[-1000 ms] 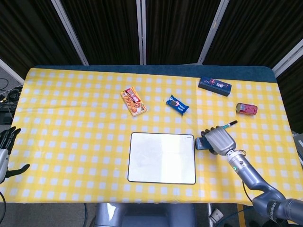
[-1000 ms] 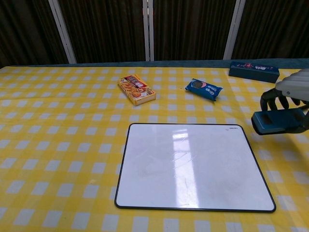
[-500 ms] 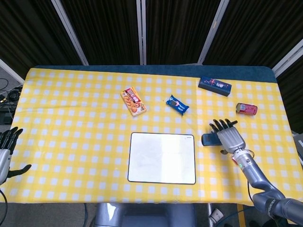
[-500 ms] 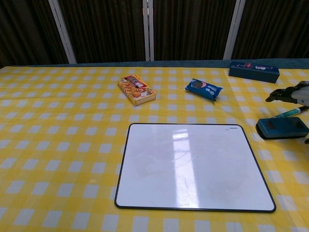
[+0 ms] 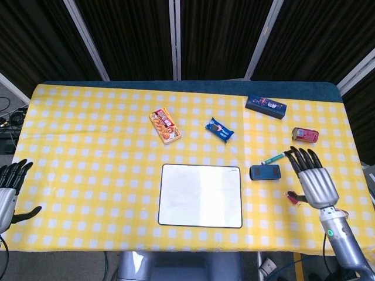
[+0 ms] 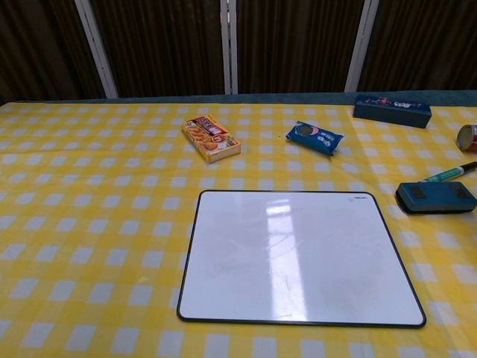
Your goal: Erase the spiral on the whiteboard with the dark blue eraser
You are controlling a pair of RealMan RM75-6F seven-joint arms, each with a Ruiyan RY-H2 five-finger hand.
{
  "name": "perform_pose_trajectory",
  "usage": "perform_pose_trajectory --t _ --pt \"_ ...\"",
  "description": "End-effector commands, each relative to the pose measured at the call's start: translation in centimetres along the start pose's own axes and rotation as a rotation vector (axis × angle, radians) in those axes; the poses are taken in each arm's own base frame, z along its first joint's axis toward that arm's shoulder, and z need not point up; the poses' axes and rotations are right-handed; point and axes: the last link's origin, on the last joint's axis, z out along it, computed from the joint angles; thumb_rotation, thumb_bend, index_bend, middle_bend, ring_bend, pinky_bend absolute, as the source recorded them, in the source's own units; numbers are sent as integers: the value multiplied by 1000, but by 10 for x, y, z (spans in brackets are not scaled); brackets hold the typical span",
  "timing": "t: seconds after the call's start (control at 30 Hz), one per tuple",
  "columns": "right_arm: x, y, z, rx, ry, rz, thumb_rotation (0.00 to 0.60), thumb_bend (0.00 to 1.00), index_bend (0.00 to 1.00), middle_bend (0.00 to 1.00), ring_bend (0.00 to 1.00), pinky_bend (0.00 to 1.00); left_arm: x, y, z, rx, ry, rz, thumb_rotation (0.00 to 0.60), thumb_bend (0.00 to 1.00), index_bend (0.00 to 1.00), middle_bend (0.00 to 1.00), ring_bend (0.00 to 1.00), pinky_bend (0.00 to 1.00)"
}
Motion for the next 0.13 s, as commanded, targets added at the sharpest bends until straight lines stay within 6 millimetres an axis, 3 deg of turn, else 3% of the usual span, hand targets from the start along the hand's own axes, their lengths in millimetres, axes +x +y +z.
perform_pose_trajectory --t 0.03,0.13 --pt "7 4 -27 -15 26 39 600 0 0 0 0 0 0 0 -1 -6 0 -9 600 0 0 0 0 0" --pt "7 6 -32 -30 29 35 600 0 0 0 0 0 0 0 -2 -9 1 -17 600 0 0 0 0 0"
